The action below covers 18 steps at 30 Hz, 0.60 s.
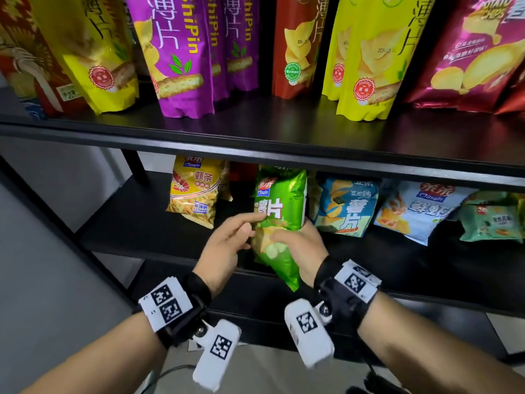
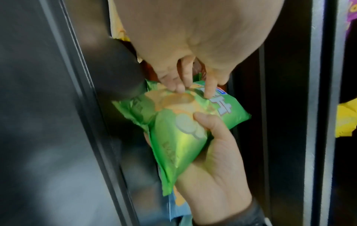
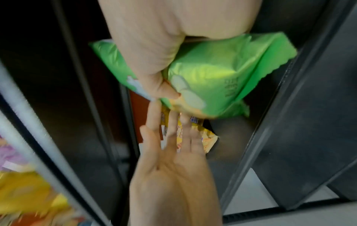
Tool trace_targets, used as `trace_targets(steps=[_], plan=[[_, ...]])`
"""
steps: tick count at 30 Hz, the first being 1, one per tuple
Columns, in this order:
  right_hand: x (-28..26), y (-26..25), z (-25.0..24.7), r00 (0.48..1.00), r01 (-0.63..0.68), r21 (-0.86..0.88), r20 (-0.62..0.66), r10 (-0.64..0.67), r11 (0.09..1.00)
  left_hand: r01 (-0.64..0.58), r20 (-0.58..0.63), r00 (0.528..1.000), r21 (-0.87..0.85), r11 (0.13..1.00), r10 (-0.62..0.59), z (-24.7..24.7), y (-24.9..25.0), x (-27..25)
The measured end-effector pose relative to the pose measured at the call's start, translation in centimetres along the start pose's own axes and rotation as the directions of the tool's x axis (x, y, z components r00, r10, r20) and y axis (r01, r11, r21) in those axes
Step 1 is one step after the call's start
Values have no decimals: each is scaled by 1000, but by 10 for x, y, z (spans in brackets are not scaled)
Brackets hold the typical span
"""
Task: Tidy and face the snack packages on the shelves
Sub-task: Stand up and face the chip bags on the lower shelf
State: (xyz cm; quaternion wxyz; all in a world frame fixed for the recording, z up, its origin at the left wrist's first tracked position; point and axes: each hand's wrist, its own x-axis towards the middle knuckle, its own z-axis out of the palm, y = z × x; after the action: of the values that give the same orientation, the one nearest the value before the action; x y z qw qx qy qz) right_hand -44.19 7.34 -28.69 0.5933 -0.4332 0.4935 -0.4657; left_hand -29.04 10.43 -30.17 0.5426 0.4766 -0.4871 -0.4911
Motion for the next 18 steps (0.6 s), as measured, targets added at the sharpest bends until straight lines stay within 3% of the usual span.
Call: trace_targets(steps=[3, 5, 7, 9, 11, 14, 16, 18], plan=[[11, -3, -4, 989, -123, 15, 85, 121, 992, 25, -97, 995, 3, 1000, -25, -16, -5, 15], [20, -5, -2, 970, -157, -72, 179, 167, 985, 131, -29, 991, -80, 988, -134, -20, -7, 26], [29, -7, 3, 946, -162, -164, 255, 200, 973, 154, 52, 987, -94, 984, -150, -23, -12, 36], [45, -7, 3, 948, -174, -115, 251, 198, 978, 138, -30, 990, -93, 986, -141, -25, -15, 44], [69, -10, 0, 980, -121, -103, 143, 135, 987, 126, -141, 980, -106, 986, -140, -32, -17, 53], [107, -12, -5, 995, 62, -386, -53, -89, 920, 104, -221, 967, -116, 988, -127, -45, -19, 64], [132, -8, -5, 966, 180, -557, -53, -251, 811, 86, -260, 961, -63, 994, -99, -50, -19, 66], [161, -1, -5, 961, 210, -691, 15, -277, 692, 76, -273, 959, -25, 997, -80, -55, -20, 68]])
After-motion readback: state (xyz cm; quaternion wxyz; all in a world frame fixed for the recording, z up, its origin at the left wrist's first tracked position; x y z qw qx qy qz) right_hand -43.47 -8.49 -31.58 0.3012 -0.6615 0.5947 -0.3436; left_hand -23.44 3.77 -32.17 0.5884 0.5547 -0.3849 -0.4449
